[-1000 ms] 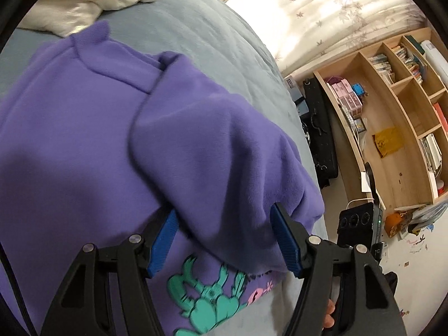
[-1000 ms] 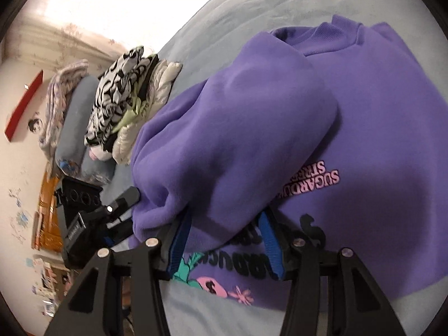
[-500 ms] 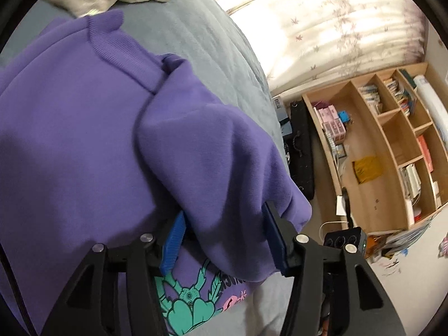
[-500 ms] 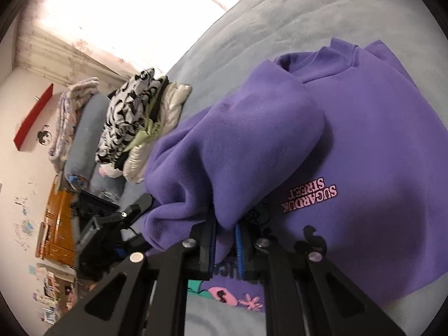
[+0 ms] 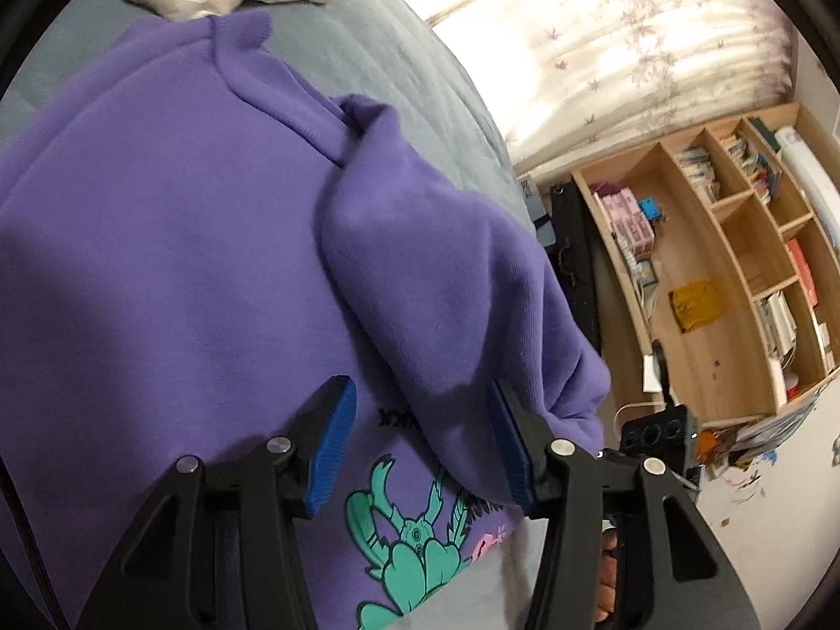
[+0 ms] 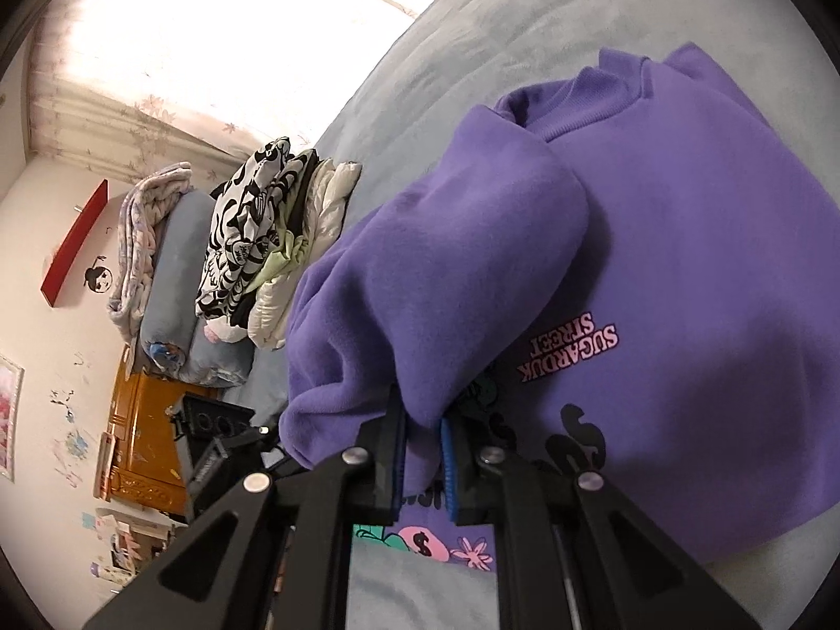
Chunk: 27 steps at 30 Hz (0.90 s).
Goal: Fold large clothes
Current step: 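Press the folded hood flat with both open grippers, then smooth the hood and body flat with both open grippers, then withdraw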
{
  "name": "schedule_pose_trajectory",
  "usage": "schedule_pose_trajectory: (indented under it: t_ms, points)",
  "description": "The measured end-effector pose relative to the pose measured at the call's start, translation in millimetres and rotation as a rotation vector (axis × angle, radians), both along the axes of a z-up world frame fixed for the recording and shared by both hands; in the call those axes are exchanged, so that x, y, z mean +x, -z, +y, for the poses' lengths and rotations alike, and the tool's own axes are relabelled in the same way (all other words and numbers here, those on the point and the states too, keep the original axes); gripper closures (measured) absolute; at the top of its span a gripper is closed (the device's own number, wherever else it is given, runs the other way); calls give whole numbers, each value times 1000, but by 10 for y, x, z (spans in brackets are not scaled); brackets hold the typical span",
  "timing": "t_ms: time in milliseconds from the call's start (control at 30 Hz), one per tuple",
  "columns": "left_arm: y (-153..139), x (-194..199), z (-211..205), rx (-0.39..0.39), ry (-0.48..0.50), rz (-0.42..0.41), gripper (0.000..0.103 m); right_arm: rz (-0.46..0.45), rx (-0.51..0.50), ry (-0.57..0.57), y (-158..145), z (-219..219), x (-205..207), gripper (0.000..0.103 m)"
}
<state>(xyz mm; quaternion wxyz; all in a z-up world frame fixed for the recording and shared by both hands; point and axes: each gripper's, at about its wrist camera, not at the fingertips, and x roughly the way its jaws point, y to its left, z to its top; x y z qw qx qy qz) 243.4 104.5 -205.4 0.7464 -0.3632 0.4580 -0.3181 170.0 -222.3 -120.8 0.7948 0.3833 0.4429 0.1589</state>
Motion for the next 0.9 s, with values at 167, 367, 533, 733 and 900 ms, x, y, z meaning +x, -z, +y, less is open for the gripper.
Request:
schedule_pose_trajectory:
  t_ms: [167,367,533,733,900]
  points:
    - [-50,107,-192,7,22,-6,54,1,3,-11,12,23,-6,92]
    - [-290,57,-276,137,-62,23,99,4,-80,-8,-58,96,-32,93]
    - [-301,-116,-308,393,-80,180,99,47,-275,15,-96,237,-137,93]
    - [-165,-138,-495,555,-47,192,98,97,-450,-7,198,438,-199,92]
    - [-471,-271,-670,685,-21,63,79,72,-540,-44,-51,435,-311,84]
